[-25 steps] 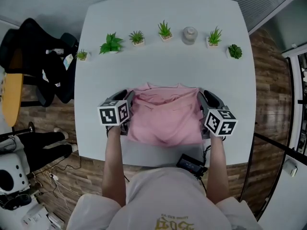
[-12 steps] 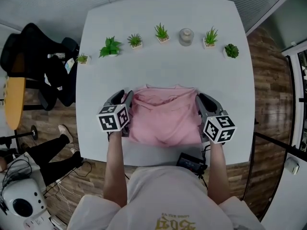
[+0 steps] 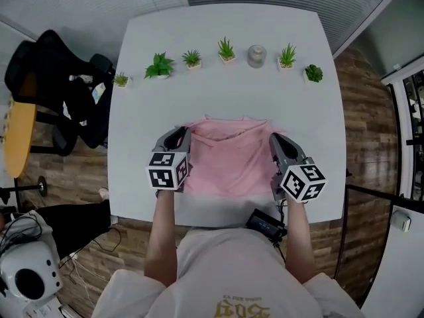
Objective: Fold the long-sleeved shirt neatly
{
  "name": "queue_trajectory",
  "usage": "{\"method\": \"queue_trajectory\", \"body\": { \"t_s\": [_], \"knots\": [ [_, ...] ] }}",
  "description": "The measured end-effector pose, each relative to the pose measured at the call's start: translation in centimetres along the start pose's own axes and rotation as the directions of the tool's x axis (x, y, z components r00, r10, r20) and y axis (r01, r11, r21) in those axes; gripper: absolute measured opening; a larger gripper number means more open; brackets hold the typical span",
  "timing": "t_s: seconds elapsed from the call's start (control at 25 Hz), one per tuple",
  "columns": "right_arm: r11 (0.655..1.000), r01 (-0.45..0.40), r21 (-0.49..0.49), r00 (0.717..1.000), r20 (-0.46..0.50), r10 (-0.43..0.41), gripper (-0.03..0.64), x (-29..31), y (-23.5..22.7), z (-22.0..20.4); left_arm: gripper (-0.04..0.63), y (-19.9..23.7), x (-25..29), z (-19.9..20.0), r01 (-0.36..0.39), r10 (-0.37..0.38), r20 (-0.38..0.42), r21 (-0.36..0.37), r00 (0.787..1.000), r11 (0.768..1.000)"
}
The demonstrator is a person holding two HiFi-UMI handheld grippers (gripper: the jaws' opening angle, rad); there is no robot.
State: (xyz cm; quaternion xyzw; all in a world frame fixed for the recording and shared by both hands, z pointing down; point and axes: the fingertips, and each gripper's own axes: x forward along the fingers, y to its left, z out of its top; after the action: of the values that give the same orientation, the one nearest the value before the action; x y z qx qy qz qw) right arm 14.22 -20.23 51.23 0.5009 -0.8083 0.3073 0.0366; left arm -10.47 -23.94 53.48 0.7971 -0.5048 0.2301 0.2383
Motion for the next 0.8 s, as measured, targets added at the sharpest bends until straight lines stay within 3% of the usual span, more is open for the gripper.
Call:
{"method": "queue_trajectory", "body": {
  "t_s": [0.12, 0.44, 0.64, 0.8],
  "knots": [
    [1.0, -0.018, -0.012, 0.999, 0.03, 0.019, 0.012, -1.4, 2.0, 0.3, 0.01, -0.5, -2.0, 0.4, 0.019, -0.019, 0.041, -0.008, 0.999, 1.0],
    [0.998, 0.018, -0.059, 0.993, 0.121, -0.011, 0.012, -5.8, 7.3, 1.8, 0.009, -2.9, -7.7, 2.3, 0.12, -0.121, 0.149, 0.014, 0.981, 0.993],
    [0.989, 0.05, -0.137, 0.991, 0.126, -0.033, 0.012, -8.2, 9.9, 1.6, 0.009, -4.1, -10.8, 2.5, 0.151, -0.153, 0.193, 0.024, 0.969, 0.988],
    [0.988, 0.079, -0.131, 0.984, 0.171, -0.056, 0.012, -10.5, 11.1, 1.7, 0.009, -5.2, -13.0, 2.3, 0.164, -0.167, 0.218, 0.034, 0.962, 0.986]
  ]
}}
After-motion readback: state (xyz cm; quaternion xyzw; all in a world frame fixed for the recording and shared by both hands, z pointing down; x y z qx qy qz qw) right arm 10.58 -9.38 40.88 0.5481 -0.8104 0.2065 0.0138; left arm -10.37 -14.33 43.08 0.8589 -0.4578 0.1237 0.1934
